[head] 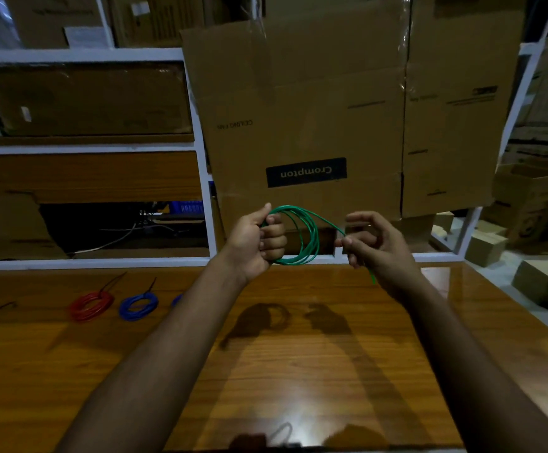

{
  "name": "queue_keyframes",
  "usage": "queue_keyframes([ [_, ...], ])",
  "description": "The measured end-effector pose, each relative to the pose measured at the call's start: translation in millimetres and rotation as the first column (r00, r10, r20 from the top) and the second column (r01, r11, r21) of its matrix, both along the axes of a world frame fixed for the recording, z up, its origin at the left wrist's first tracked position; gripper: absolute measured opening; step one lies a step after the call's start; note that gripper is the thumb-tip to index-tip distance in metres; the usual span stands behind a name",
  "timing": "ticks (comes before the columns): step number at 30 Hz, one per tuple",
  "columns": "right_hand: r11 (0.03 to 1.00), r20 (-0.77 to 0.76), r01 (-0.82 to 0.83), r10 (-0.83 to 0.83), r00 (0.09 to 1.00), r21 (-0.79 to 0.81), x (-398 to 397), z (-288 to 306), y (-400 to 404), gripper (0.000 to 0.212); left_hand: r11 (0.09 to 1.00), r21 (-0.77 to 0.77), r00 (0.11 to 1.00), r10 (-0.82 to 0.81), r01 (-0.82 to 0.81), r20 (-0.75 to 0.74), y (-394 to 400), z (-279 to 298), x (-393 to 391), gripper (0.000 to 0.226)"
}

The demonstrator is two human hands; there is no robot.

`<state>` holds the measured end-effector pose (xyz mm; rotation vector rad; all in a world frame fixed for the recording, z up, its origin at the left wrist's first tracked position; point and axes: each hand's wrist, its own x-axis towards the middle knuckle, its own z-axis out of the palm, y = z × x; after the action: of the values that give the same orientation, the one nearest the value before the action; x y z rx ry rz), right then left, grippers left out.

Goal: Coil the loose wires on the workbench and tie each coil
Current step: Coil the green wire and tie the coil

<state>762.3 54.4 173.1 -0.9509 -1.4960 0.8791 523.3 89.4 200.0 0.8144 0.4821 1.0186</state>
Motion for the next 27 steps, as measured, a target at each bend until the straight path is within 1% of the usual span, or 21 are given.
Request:
queue_keyframes([
  [2,0.975,0.074,0.162,-0.175,0.982,0.150,-10,-18,-6,0.016,1.000,-0.010,0.999,0.018,-0.018,0.032,0,-2,2,0.043],
  [3,0.959,0.120,0.186,-0.214,0.969,0.214,-16,-26,-9,0.013,1.000,-0.014,0.998,0.026,-0.025,0.049,1,-3,3,0.042],
  [4,0.947,0.155,0.178,-0.225,0.962,0.266,-21,-32,-13,0.016,0.999,-0.018,0.997,0.032,-0.031,0.066,1,-4,3,0.041],
  [6,0.921,0.234,0.112,-0.210,0.949,0.374,-30,-40,-22,0.025,0.999,-0.024,0.995,0.040,-0.038,0.087,3,-5,5,0.041],
  [7,0.892,0.302,0.074,-0.227,0.926,0.446,-33,-42,-26,0.028,0.999,-0.024,0.995,0.043,-0.041,0.092,3,-5,5,0.040],
  [9,0.820,0.422,0.022,-0.317,0.849,0.572,-38,-44,-30,0.031,0.999,-0.027,0.994,0.045,-0.043,0.101,2,-7,9,0.040],
  [11,0.770,0.445,0.043,-0.412,0.795,0.636,-41,-44,-32,0.027,0.998,-0.029,0.992,0.053,-0.050,0.114,1,-9,13,0.040],
  [14,0.654,0.407,0.088,-0.565,0.718,0.752,-45,-43,-31,0.018,0.998,-0.037,0.986,0.056,-0.051,0.155,-1,-10,22,0.041],
  [16,0.611,0.381,0.102,-0.607,0.697,0.785,-47,-41,-28,0.017,0.998,-0.038,0.981,0.049,-0.043,0.188,-3,-9,26,0.042],
  [18,0.617,0.375,0.113,-0.602,0.705,0.779,-48,-39,-26,0.019,0.998,-0.035,0.976,0.059,-0.053,0.210,-4,-8,30,0.043],
  [23,0.599,0.408,0.071,-0.623,0.667,0.798,-51,-36,-23,0.024,0.991,-0.036,0.968,0.136,-0.131,0.211,-7,-10,39,0.043],
  [27,0.581,0.391,0.088,-0.643,0.659,0.809,-58,-34,-20,0.020,0.984,-0.062,0.955,0.174,-0.164,0.241,-9,-13,47,0.044],
])
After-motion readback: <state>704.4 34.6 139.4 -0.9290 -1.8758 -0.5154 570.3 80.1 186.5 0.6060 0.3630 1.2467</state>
